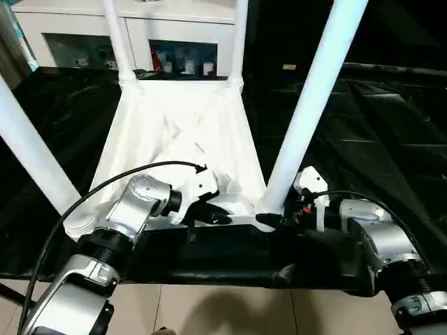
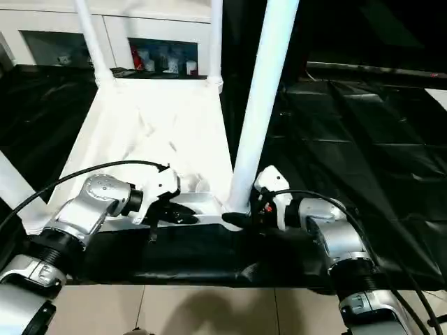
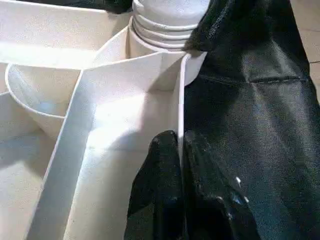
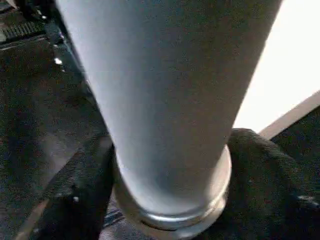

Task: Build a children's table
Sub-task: Rotate leg to tighten

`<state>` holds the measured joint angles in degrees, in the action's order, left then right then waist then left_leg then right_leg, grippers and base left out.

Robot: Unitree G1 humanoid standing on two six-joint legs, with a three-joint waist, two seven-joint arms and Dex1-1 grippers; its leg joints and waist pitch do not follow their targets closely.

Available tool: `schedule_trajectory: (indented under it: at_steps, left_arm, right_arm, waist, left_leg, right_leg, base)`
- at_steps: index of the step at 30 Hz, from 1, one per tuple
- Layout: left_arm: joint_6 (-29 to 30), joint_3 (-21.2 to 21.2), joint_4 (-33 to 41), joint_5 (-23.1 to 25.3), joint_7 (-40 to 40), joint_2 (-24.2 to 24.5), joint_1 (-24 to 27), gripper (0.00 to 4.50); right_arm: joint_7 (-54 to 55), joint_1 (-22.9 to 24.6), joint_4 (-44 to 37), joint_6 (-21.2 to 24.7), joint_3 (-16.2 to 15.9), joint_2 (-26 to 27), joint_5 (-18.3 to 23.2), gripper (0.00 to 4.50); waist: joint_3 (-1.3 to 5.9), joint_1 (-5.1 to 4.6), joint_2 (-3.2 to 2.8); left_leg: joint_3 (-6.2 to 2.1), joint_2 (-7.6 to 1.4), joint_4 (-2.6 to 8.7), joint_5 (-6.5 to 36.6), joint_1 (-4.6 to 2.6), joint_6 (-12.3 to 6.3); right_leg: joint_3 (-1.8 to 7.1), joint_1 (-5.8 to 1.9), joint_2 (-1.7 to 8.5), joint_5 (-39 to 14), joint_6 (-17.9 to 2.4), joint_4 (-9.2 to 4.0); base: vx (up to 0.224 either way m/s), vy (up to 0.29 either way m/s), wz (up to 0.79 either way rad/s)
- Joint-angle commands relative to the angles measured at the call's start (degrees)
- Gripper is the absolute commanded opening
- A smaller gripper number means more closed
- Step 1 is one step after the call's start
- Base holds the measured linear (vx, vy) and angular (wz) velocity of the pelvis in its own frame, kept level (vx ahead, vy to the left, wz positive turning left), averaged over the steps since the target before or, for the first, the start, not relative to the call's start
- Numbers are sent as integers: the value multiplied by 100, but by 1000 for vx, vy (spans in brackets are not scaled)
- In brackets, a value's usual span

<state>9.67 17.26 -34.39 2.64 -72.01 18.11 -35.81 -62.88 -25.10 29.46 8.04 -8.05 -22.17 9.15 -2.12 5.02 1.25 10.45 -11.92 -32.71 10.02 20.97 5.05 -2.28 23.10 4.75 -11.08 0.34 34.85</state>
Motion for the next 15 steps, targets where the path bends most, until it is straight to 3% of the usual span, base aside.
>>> schedule_trajectory:
  at_steps: [1, 6, 10, 11, 12, 13, 14, 15]
  left_arm:
    - [38, 160, 45, -214, -398, -83, 203, 0]
    - [111, 167, 121, -234, -399, -68, 229, 0]
    - [146, 97, -8, -161, -10, -219, 185, 0]
    - [129, 65, -145, -74, 284, -310, 127, 0]
    - [90, -8, -553, 167, 1105, -537, -60, 0]
    - [119, -74, -841, 300, 1694, -706, -204, 0]
    - [131, -84, -874, 312, 1762, -727, -222, 0]
    - [276, -189, -1113, 353, 2314, -926, -363, 0]
  right_arm:
    - [23, -89, 5, 81, 63, -49, 22, 318]
    - [12, -38, -22, 102, 106, -13, 85, 284]
    - [830, -79, 278, -182, 241, 194, -126, 275]
    - [1253, -120, 436, -215, 271, 277, -264, 274]
    - [2060, -163, 673, -196, 354, 487, -451, 274]
    - [2481, -162, 745, -125, 433, 658, -477, 273]
    - [2523, -160, 747, -113, 443, 681, -474, 273]
    - [2969, -143, 749, -42, 544, 898, -468, 272]
  waist:
    - [303, -4, 79]
    - [310, -7, 73]
    - [308, -33, 76]
    - [297, -49, 81]
    - [287, -70, 79]
    - [248, -100, 75]
    - [252, -112, 90]
    - [269, -113, 101]
  left_leg:
    - [20, -117, 321, 945, -42, -471]
    - [19, -116, 316, 903, -43, -460]
    - [21, -108, 316, 892, -41, -420]
    - [14, -95, 328, 982, -31, -358]
    - [16, -99, 337, 1042, -35, -316]
    - [13, -83, 361, 1287, -61, -185]
    - [6, -77, 361, 1388, -67, -115]
    - [-6, -76, 359, 1441, -85, -65]
  right_leg:
    - [168, -282, 270, -654, -1389, -375]
    - [169, -284, 265, -594, -1389, -364]
    - [169, -269, 269, -607, -1389, -365]
    - [168, -278, 270, -814, -1344, -390]
    - [169, -263, 268, -934, -1312, -407]
    - [163, -234, 266, -1463, -1195, -474]
    - [161, -240, 268, -1716, -1121, -488]
    - [177, -236, 284, -1969, -971, -517]
  base:
    - [0, 0, 0]
    - [0, 0, 0]
    - [0, 0, 0]
    - [0, 0, 0]
    - [0, 0, 0]
    - [0, 0, 0]
    - [0, 0, 0]
    - [0, 0, 0]
